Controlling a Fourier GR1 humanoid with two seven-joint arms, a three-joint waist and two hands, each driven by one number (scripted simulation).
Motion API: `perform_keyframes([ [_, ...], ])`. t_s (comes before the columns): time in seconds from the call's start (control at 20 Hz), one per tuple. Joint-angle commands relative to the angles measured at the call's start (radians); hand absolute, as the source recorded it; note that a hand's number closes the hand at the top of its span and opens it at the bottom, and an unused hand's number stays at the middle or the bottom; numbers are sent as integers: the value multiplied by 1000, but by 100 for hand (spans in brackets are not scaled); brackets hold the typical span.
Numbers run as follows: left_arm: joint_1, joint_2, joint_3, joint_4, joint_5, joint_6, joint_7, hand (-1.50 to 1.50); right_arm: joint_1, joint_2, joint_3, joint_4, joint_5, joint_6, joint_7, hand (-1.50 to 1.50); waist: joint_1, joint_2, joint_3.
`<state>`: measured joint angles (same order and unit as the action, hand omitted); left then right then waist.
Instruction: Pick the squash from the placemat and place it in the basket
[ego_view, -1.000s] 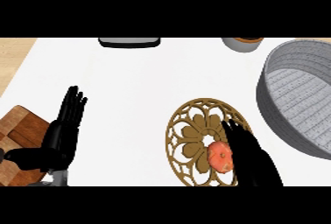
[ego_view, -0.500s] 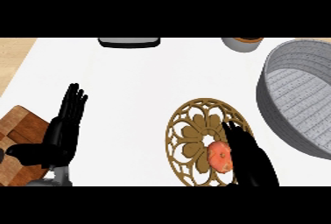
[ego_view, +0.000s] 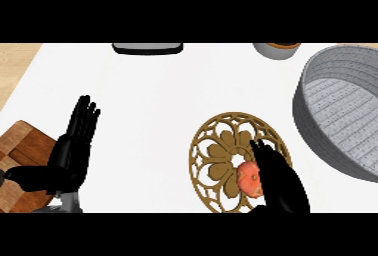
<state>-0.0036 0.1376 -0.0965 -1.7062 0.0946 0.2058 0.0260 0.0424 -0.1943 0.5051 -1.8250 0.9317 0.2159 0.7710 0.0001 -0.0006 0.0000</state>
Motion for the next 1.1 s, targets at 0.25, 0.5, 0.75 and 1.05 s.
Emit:
perform_keyframes([
  [0.25, -20, -26, 47, 61, -7, -56, -40, 0, 38, 52, 3, 93, 63, -62, -83, -150, -1, 0, 0],
  [0.5, -28, -52, 39, 51, -35, -47, -20, 0, 4, 82, -52, 167, 58, -69, -109, -150, 0, 0, 0],
  [0.75, 12, -39, 43, -60, -32, -57, 54, 0, -30, 80, -81, 220, 47, -42, -161, 150, 3, 0, 0],
  [1.05, -6, -58, 38, -31, -64, -39, 38, 0, -64, 37, -48, 235, 80, 36, -213, 150, 2, 0, 0],
])
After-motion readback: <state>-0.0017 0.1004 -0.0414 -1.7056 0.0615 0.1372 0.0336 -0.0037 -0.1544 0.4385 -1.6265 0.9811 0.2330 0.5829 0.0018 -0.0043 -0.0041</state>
